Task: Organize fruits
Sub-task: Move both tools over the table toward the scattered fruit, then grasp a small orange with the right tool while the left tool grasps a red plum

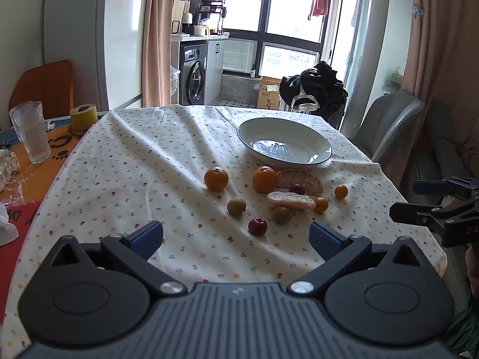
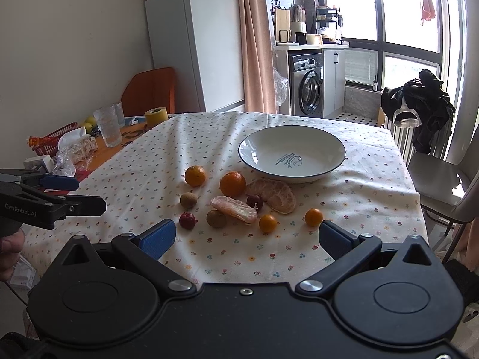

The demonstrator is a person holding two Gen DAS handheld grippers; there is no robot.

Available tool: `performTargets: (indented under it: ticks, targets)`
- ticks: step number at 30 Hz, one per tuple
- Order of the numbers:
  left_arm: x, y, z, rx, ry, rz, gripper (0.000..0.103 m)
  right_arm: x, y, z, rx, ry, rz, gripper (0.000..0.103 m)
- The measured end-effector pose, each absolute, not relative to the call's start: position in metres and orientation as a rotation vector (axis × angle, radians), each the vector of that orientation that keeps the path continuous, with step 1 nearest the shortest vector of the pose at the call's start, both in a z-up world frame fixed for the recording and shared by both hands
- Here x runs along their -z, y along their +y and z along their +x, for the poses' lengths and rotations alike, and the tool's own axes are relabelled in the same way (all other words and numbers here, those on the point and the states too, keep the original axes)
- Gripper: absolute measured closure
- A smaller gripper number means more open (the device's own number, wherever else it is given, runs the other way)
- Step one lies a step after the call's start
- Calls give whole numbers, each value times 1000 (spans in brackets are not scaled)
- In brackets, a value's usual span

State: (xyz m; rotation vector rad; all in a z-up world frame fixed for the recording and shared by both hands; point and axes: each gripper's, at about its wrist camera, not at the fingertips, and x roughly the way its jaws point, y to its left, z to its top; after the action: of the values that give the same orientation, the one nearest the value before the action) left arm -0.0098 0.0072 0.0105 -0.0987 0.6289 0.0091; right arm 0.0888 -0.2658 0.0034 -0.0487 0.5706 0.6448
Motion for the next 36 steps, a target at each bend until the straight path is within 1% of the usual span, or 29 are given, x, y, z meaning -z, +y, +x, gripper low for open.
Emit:
performTargets:
  ticks: [16, 17, 20, 22, 23, 24, 25, 28, 29, 30, 32, 33, 36]
  targets:
    - [11, 4, 16, 36, 618, -103, 1, 20, -265, 110, -650, 560, -50, 0]
    - [12, 3, 18, 42, 616, -98, 2, 21, -265, 111, -645, 556, -51, 0]
    - [17, 1, 25, 57, 607, -91, 3, 25, -264, 117, -632, 552, -49, 1]
    - [21, 1, 29, 71, 609, -105, 7, 29, -263, 121, -639, 558, -39, 4]
    - [23, 0, 31, 80, 611, -111, 10, 30, -263, 123, -644, 561, -35, 9]
    - [25, -1, 33, 88, 613, -116, 13, 32, -262, 124, -650, 565, -32, 11]
    - [27, -2, 35, 94, 614, -119, 15, 33, -261, 126, -660, 570, -29, 15]
    - [33, -6, 39, 105, 621, -115, 22, 37, -259, 128, -674, 572, -26, 22]
    - [34, -8, 40, 109, 620, -111, 26, 38, -258, 129, -679, 575, -22, 25]
    - [36, -9, 42, 113, 619, -108, 29, 38, -258, 130, -687, 574, -17, 26]
    - [39, -10, 45, 118, 625, -111, 31, 39, -257, 131, -692, 563, -9, 29]
    - [41, -11, 47, 122, 631, -113, 34, 40, -257, 132, -690, 561, -8, 30]
    - [48, -15, 54, 138, 649, -113, 41, 44, -255, 135, -693, 567, -4, 35]
